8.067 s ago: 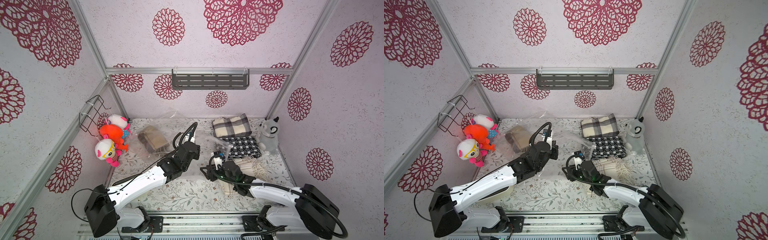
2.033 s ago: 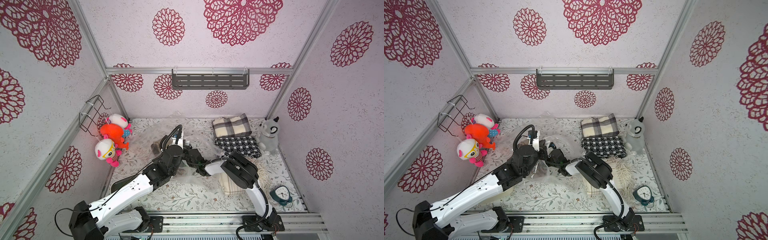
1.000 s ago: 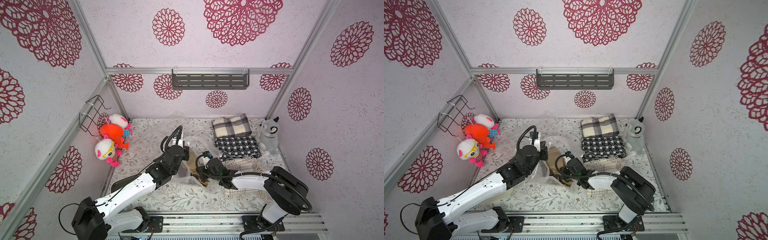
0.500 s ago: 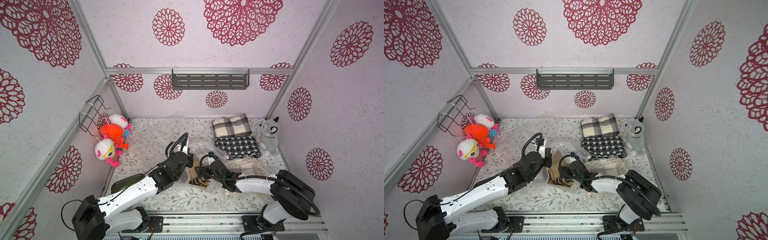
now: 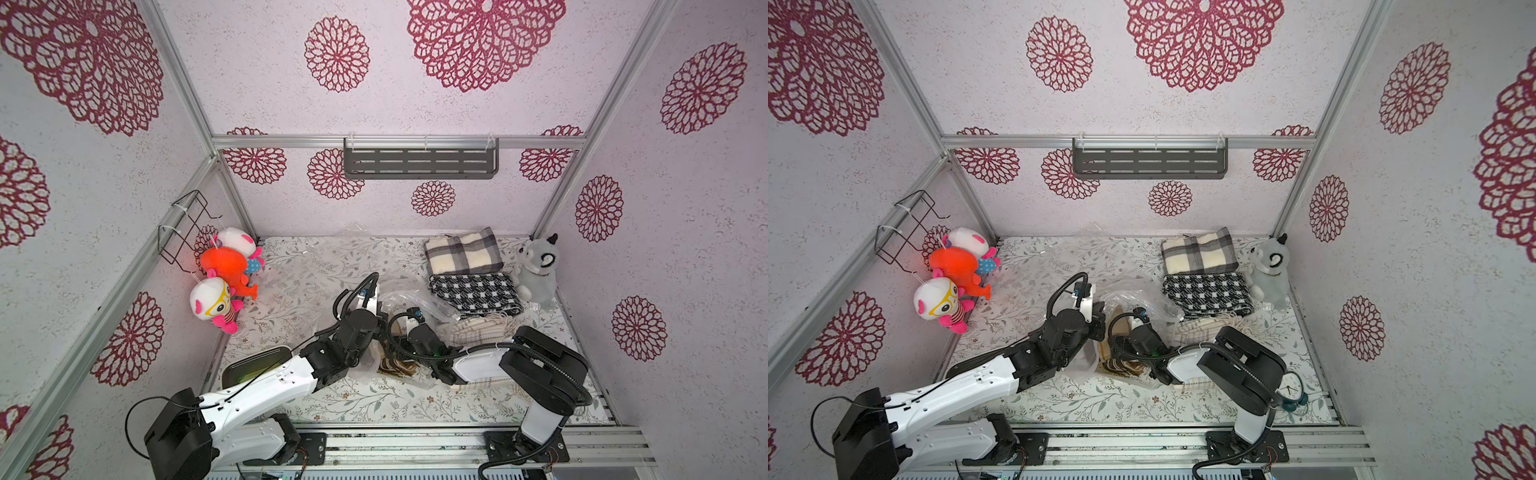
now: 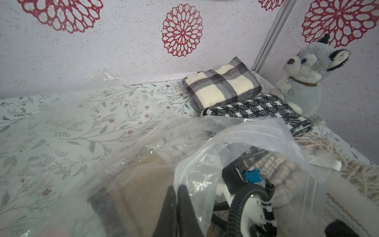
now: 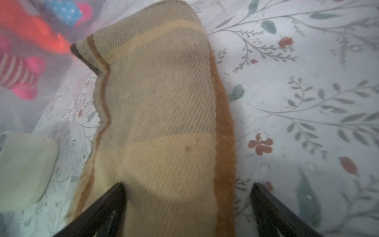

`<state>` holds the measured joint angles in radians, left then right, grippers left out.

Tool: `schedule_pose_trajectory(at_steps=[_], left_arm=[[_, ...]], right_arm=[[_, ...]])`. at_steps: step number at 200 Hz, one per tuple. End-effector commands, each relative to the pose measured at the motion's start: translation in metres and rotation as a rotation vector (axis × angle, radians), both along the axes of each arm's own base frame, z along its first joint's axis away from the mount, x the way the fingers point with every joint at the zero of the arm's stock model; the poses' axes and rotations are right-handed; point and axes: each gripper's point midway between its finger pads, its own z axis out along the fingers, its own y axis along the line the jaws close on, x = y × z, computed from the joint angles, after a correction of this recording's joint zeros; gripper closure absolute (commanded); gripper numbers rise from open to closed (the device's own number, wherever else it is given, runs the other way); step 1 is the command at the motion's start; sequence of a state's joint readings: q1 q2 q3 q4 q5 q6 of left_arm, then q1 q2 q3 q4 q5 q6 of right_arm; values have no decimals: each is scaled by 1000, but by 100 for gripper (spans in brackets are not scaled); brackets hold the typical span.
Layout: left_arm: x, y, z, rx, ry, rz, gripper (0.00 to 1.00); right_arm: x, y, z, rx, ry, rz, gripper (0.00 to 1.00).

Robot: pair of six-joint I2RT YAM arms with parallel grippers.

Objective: Take the scarf out of the vacuum bag
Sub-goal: Take out the scarf from the vacuum bag.

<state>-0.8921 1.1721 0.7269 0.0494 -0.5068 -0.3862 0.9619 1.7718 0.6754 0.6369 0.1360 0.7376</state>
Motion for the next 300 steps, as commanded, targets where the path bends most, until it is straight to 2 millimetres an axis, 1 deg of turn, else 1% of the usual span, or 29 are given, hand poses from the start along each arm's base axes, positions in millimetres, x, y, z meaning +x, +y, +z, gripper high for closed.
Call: schedule_pose_trajectory(at_steps=[1,10,29,41,55,67,70,76,79,84,85,120,137,161,194,210,225,236,238,243,246,247,251,257,264,275,290,294,300], left_arm=[[-1,-1,0,-22,-5,5,100],[-2,-1,0,-23,-4,6,100],[-1,0,0,-22,-5,11,100],[-2,2,-1,-17,-6,17,100],[-2,5,-2,-9,-10,29,100],[-1,7,-4,-3,-13,40,100],[-1,7,-5,-2,-13,40,100],[0,8,-6,-2,-13,43,100],[0,8,-7,0,-13,44,100],[0,8,-8,2,-12,47,100],[0,7,-8,2,-12,47,100],[3,8,-15,13,-4,62,100],[6,12,-21,34,-4,86,100],[12,17,-33,58,11,116,100],[18,17,-49,57,38,116,100],[20,18,-54,71,41,127,100],[20,17,-56,74,46,127,100],[20,17,-57,75,49,124,100],[20,17,-57,74,48,124,100],[20,18,-57,74,49,124,100],[19,18,-57,74,49,123,100],[19,17,-57,74,49,122,100],[19,18,-57,74,48,123,100],[19,18,-56,70,46,122,100],[19,17,-55,67,44,119,100],[19,17,-50,57,39,114,100],[19,14,-43,49,30,102,100],[19,13,-41,47,28,99,100],[19,12,-37,44,24,95,100]], right_arm=[[-6,21,6,75,17,39,5],[-6,25,4,81,28,48,6],[-9,30,-5,90,53,67,14],[-10,28,-11,81,63,63,20],[-11,25,-13,76,66,60,25],[-12,23,-12,72,59,61,35],[-11,22,-11,74,56,62,41],[-12,23,-9,79,51,71,61],[-12,24,-9,81,51,76,73],[-13,25,-7,88,52,81,99],[-13,25,-7,89,52,82,100],[-15,22,-2,81,38,91,100],[-15,18,12,81,4,100,100],[-18,7,30,50,-41,111,100],[-22,-9,39,14,-54,128,100],[-26,-17,38,-29,-48,146,100],[-28,-23,30,-109,-33,177,100],[-27,-33,21,-159,-17,168,100],[-26,-34,20,-164,-16,165,97],[-26,-39,18,-168,-12,156,82],[-25,-41,18,-166,-14,147,68],[-25,-42,18,-166,-13,143,66],[-23,-45,19,-163,-18,125,50],[-23,-47,23,-151,-34,108,39],[-23,-47,29,-133,-48,105,33],[-23,-48,40,-132,-68,104,28],[-21,-46,62,-120,-116,101,22],[-20,-45,67,-115,-126,98,18],[-19,-47,74,-109,-136,85,15]])
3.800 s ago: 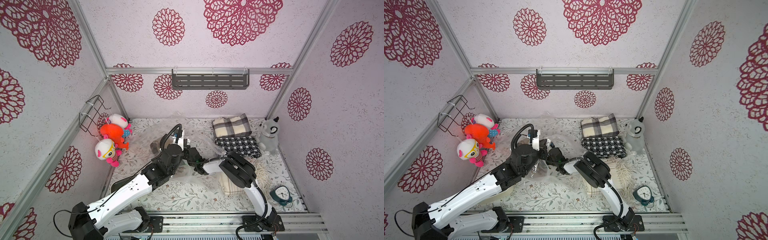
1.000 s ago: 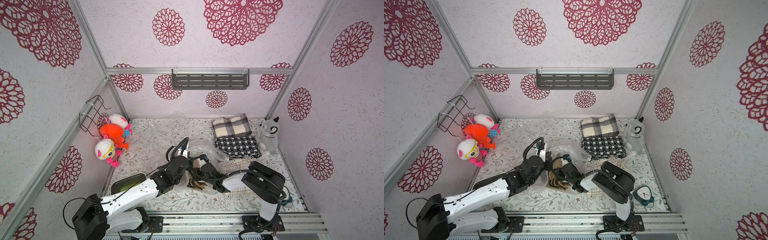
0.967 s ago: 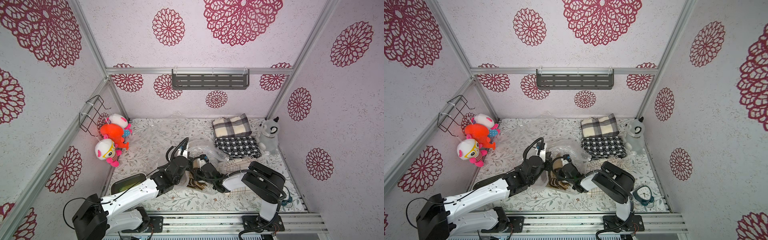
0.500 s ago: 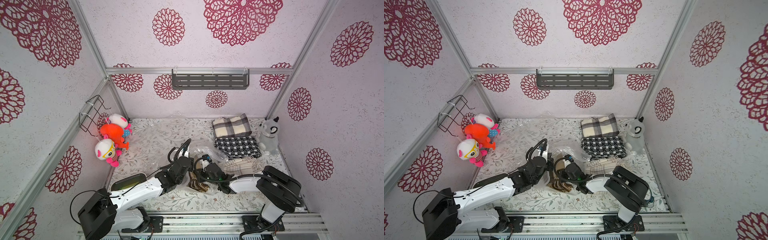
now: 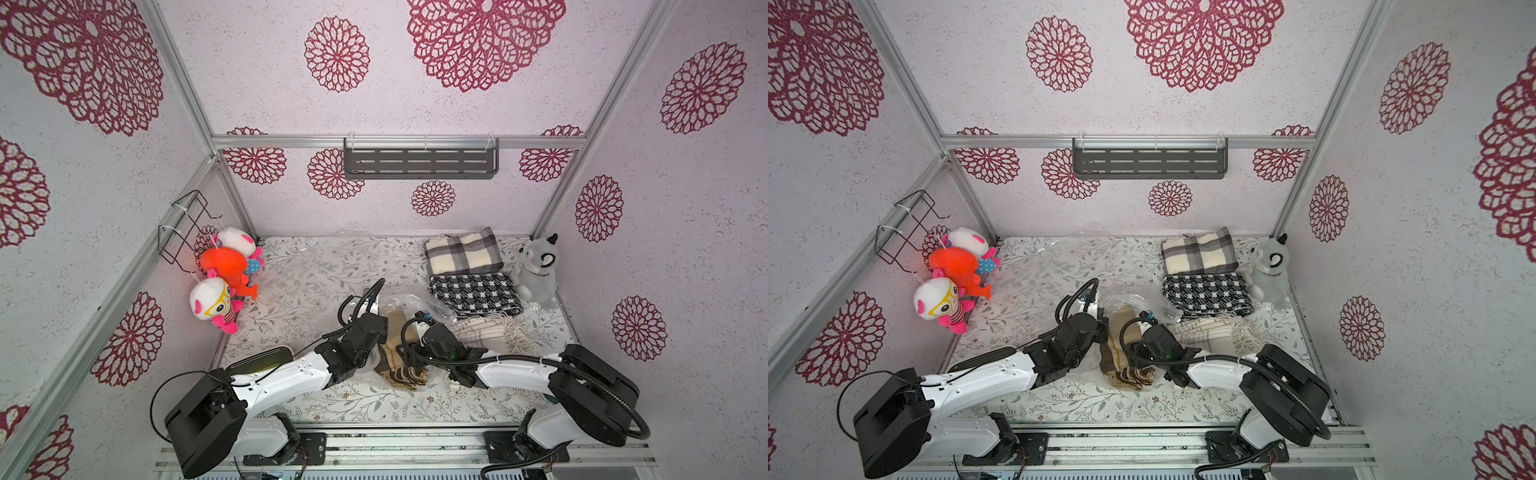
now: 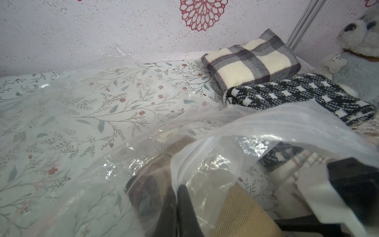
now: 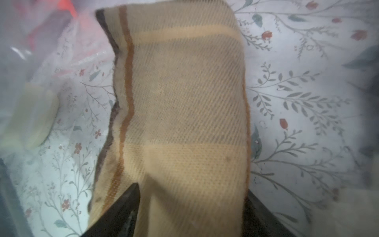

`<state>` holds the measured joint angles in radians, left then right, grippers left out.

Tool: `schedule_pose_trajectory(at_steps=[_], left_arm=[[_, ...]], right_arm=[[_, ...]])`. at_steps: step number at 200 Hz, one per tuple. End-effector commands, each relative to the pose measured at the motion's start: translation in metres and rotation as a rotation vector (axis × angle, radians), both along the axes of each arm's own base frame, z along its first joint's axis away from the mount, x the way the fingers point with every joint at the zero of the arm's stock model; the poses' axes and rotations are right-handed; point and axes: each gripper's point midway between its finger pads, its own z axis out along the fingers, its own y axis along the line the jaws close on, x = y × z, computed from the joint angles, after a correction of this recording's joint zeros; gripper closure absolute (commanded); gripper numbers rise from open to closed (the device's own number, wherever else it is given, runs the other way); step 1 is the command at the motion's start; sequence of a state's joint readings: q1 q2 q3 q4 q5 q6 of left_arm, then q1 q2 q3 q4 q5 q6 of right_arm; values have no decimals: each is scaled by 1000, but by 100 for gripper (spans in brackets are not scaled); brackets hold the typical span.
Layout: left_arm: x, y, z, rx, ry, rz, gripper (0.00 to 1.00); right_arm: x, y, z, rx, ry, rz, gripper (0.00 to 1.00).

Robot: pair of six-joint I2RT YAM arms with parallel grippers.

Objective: Take the scarf out of the vacuum bag
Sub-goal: Take out the scarf from the vacuum bag.

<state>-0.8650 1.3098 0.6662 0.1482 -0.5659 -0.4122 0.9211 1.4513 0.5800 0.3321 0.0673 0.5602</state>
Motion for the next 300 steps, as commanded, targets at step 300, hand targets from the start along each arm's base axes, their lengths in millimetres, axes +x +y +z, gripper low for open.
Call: schedule_pose_trajectory(at_steps=[300], left_arm=[[-16,-13,22,-77,-21,-87,100]], right_arm=[[-13,20,-15,410,27,-321,1]])
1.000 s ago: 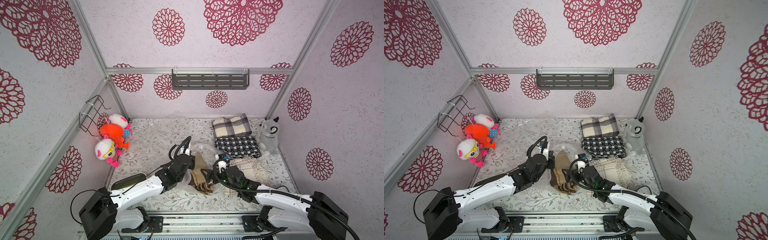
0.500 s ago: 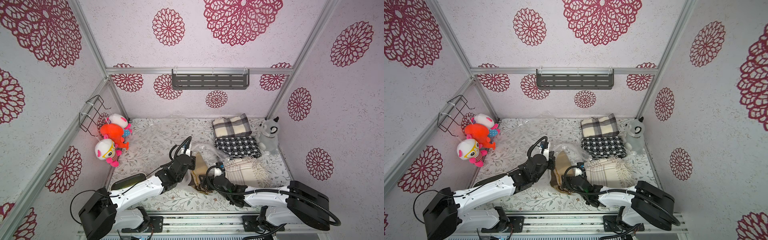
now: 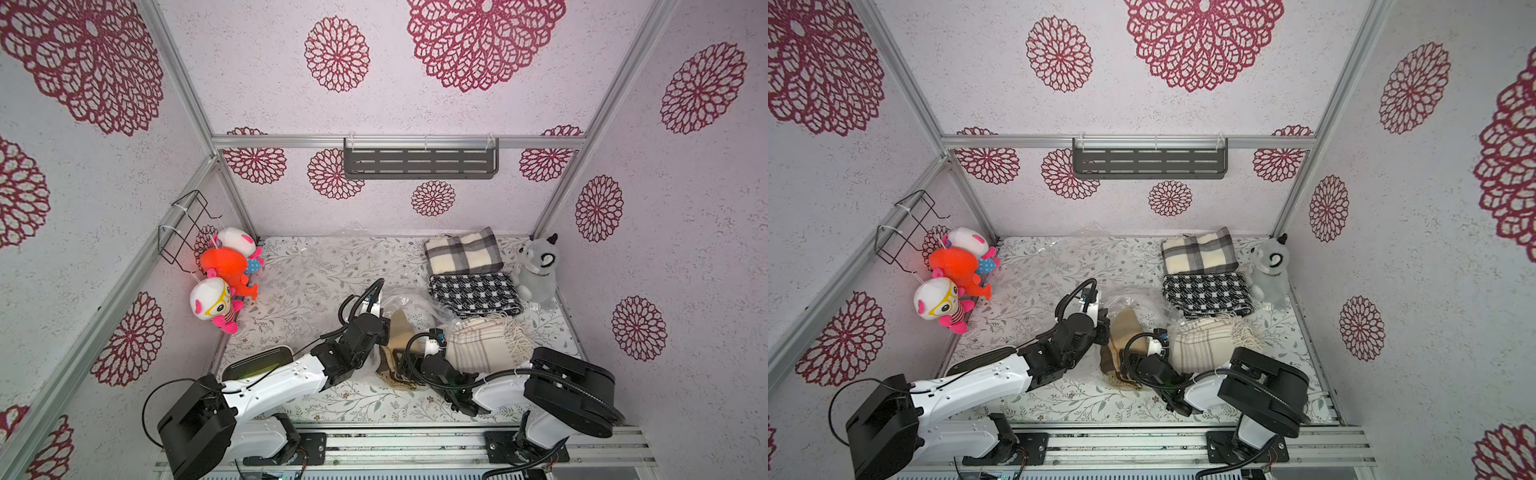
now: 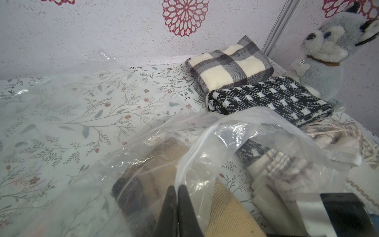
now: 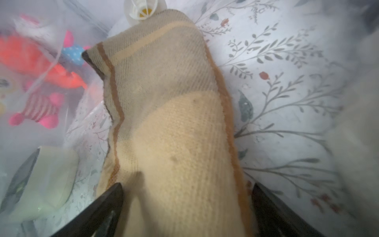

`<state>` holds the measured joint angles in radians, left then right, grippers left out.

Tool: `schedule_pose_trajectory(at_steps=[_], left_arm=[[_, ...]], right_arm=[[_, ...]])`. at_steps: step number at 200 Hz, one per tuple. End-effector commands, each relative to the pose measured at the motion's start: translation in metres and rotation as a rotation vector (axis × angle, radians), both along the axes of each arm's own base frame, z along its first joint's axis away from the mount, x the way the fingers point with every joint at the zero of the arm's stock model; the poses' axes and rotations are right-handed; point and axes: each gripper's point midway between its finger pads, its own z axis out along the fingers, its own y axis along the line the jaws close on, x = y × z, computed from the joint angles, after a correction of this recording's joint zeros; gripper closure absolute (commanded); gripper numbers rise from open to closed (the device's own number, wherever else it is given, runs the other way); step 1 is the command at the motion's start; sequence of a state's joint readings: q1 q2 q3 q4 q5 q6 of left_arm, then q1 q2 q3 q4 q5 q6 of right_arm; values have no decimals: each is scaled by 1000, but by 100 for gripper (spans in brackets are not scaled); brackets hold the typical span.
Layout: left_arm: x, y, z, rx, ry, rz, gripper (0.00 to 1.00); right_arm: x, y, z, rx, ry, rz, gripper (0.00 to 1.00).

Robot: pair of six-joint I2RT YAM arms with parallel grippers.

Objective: Take the scarf out of the vacuum bag
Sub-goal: Take out the scarf from the vacuum bag.

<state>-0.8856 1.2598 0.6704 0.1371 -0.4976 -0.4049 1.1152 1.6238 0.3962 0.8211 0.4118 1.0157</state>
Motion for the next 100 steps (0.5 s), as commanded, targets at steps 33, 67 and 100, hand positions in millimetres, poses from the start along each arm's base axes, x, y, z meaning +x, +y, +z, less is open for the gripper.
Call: schedule_pose_trajectory(at_steps=[33,67,100], left_arm=[[-8,8,6,-23,-17,11,100],[-8,14,3,-6,-22,33,100],[-6,15,-2,10,-18,45,100]], right_arm=[[9,22,3,90,-45,10,18],[9,25,-4,109,-44,40,51],[7,26,-1,102,-47,79,93]])
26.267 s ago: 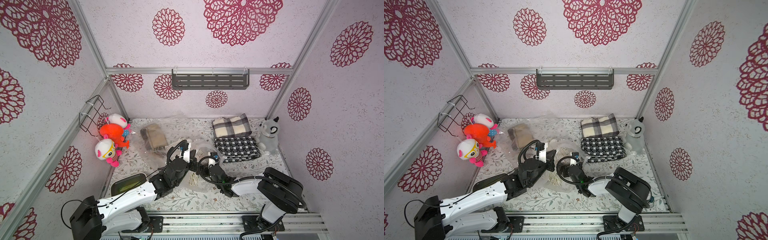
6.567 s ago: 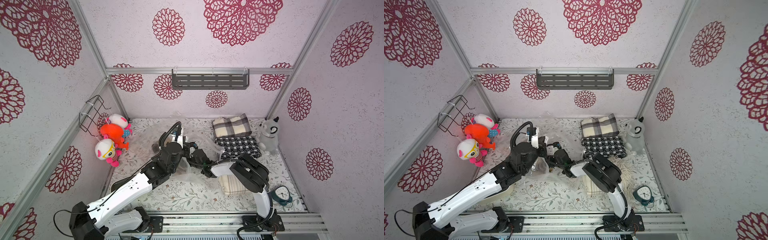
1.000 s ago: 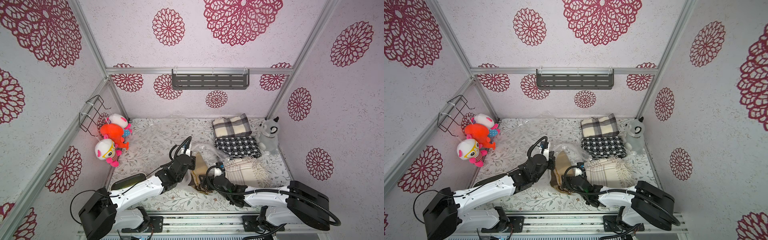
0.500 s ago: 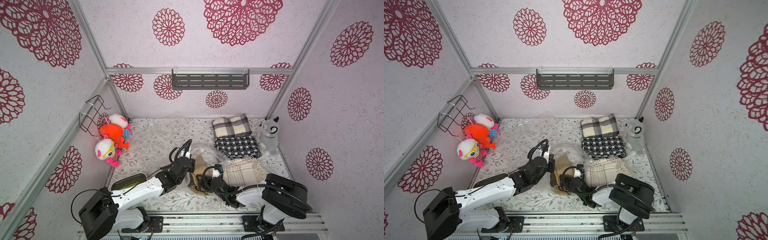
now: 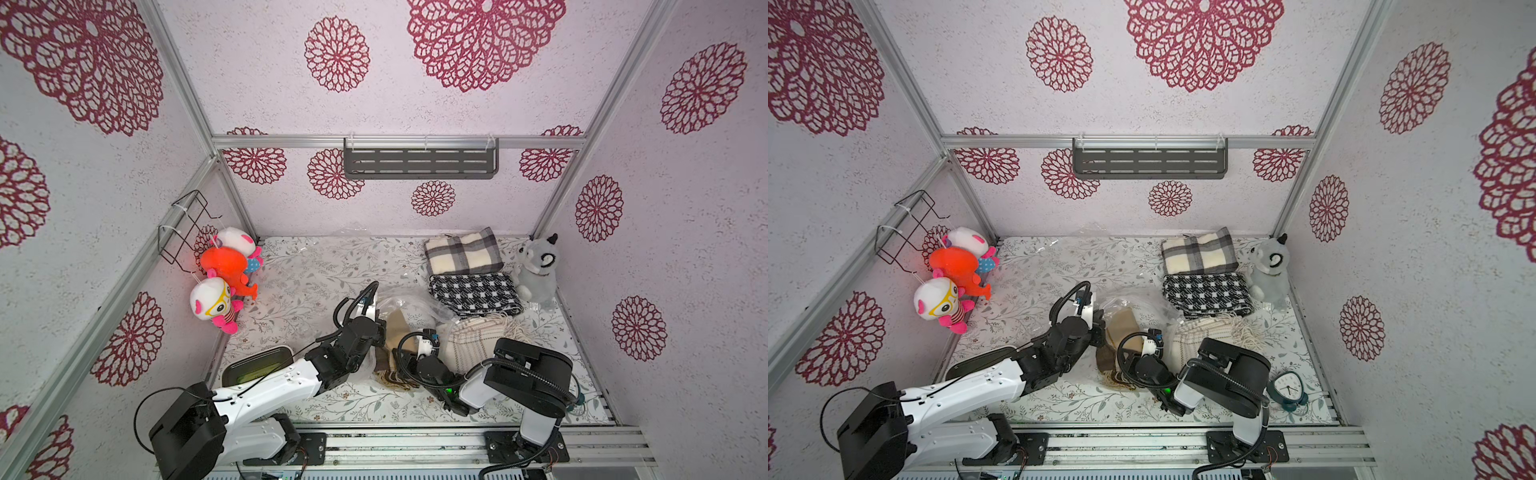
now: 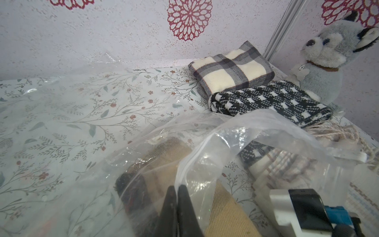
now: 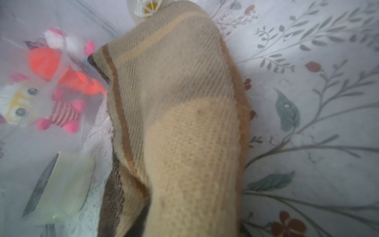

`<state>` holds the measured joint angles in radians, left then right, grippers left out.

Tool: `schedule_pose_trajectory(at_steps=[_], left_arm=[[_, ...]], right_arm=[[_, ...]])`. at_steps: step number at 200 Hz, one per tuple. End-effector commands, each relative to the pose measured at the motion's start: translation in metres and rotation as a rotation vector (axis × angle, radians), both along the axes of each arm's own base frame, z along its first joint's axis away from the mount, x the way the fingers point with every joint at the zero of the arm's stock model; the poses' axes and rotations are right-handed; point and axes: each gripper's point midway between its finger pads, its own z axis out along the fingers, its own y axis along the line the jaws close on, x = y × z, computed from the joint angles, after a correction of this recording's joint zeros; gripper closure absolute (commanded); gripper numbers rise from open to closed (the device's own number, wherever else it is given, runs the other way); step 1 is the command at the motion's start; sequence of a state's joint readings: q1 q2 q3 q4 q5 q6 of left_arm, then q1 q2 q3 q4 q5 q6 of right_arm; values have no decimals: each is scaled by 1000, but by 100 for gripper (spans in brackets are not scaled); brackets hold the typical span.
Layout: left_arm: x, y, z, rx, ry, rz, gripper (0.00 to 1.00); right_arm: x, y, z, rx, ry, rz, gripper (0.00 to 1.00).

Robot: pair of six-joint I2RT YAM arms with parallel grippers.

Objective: Take the scarf out of the vacuum bag
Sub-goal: Take out the scarf from the vacuum bag.

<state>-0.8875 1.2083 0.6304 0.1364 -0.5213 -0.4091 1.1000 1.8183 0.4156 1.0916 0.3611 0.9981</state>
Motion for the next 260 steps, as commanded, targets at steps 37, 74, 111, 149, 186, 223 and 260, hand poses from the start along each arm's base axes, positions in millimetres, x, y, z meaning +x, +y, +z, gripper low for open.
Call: schedule_pose_trajectory(at_steps=[37,74,111,149,186,223,260], left_arm=[[3,5,-10,29,1,43,100],[10,7,-13,35,8,63,100],[21,12,-26,26,38,75,100],[27,2,-44,35,55,66,100],[34,7,-54,57,57,92,100],[44,10,-67,70,75,104,100],[62,26,-81,59,103,143,100]], right_arm=[[-6,3,22,-53,8,121,100],[-20,-6,29,-195,66,235,100],[-30,-33,45,-312,84,254,100],[-27,-60,62,-386,126,278,100],[-24,-82,100,-402,89,252,100],[-27,-92,127,-382,79,258,100],[-30,-103,147,-389,63,234,100]])
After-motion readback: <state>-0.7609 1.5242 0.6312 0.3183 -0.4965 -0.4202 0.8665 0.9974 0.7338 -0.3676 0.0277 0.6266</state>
